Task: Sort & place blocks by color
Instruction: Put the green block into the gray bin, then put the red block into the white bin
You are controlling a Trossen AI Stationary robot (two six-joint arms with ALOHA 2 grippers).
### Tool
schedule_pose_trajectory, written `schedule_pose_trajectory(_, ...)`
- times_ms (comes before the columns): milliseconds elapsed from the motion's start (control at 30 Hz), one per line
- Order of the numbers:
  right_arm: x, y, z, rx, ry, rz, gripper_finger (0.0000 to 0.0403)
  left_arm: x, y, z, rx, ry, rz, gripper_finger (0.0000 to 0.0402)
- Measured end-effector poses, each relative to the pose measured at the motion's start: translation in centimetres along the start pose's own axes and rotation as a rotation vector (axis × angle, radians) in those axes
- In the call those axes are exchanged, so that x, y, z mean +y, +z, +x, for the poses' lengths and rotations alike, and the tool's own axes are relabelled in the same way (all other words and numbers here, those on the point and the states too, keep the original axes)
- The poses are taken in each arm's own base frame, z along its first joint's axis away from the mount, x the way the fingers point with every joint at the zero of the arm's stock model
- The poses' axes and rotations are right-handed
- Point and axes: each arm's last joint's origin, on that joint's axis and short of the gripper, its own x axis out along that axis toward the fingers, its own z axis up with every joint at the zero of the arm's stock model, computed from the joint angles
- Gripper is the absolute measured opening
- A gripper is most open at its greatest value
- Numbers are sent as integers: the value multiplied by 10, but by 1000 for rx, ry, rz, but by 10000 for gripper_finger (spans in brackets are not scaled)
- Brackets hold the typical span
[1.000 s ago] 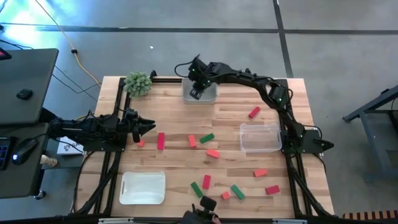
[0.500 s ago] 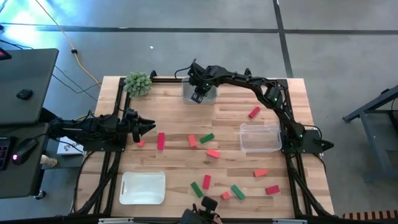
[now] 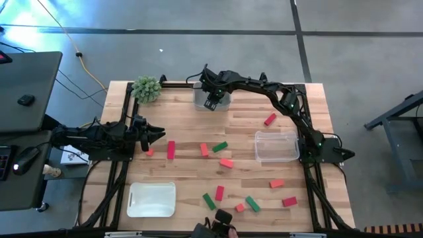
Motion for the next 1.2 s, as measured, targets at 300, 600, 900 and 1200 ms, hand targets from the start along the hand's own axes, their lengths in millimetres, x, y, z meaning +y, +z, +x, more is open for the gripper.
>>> schedule_pose_trajectory(300,2,0,0,-2,-4,-4,140,0,0,0,0,0,0,162)
schedule_pose_trajectory(600,10,15,-31,-40,-98,-81,142,0,0,0,-4,1,-8,209)
schedule_pose_trajectory(900,8,31,-80,-125,-114,-53,142,-6,8,-3,-30,-30,-48,203)
schedule_pose_trajectory(1200,10,27,-107,-127,-163,-62,142,-22,33,-12,26,36,-59,202)
